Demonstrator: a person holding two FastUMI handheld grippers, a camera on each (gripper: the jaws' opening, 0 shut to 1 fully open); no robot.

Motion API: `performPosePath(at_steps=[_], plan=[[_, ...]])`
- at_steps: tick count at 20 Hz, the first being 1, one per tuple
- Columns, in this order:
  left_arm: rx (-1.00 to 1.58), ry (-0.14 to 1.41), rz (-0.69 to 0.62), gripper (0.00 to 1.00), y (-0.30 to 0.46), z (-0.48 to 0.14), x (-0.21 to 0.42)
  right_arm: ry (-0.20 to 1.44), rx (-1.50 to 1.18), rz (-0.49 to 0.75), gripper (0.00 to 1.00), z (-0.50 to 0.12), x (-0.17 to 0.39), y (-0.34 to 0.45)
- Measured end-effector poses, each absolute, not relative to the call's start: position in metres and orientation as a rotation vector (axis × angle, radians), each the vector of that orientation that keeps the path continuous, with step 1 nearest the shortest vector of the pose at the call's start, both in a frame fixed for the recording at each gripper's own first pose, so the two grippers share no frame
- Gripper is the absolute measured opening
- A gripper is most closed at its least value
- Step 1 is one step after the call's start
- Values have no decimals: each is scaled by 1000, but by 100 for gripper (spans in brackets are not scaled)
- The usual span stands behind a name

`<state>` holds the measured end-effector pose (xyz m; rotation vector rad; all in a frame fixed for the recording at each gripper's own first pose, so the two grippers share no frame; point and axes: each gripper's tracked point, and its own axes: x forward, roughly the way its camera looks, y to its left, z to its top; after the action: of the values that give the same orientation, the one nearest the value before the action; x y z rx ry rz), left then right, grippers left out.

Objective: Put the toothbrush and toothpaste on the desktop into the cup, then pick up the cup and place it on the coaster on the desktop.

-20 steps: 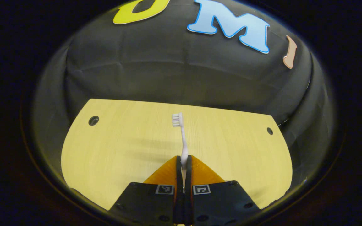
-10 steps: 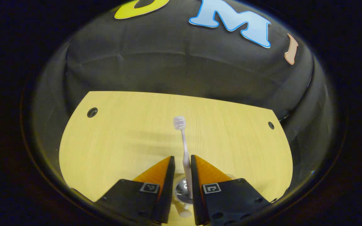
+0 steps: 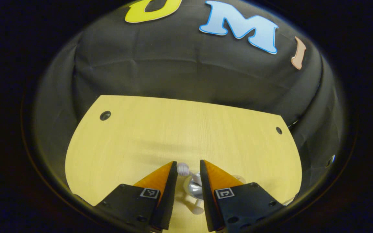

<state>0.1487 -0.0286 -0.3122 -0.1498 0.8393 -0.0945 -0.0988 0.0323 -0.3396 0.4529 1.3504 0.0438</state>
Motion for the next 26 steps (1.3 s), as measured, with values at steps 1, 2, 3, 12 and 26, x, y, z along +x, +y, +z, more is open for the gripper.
performPosePath(at_steps=[1,2,3,12,26], plan=[[-138,836,-100,48,-22,-308,144,1336,452,54,28,-335,-92,35],[-130,832,-101,47,-17,-304,140,1322,450,66,28,-330,-84,39],[-132,823,-101,48,-11,-298,136,1308,449,79,27,-325,-77,43],[-163,808,-2,50,77,-282,71,1211,507,171,27,-292,-7,82],[-213,880,130,48,166,-304,-32,1142,518,274,27,-272,83,157]])
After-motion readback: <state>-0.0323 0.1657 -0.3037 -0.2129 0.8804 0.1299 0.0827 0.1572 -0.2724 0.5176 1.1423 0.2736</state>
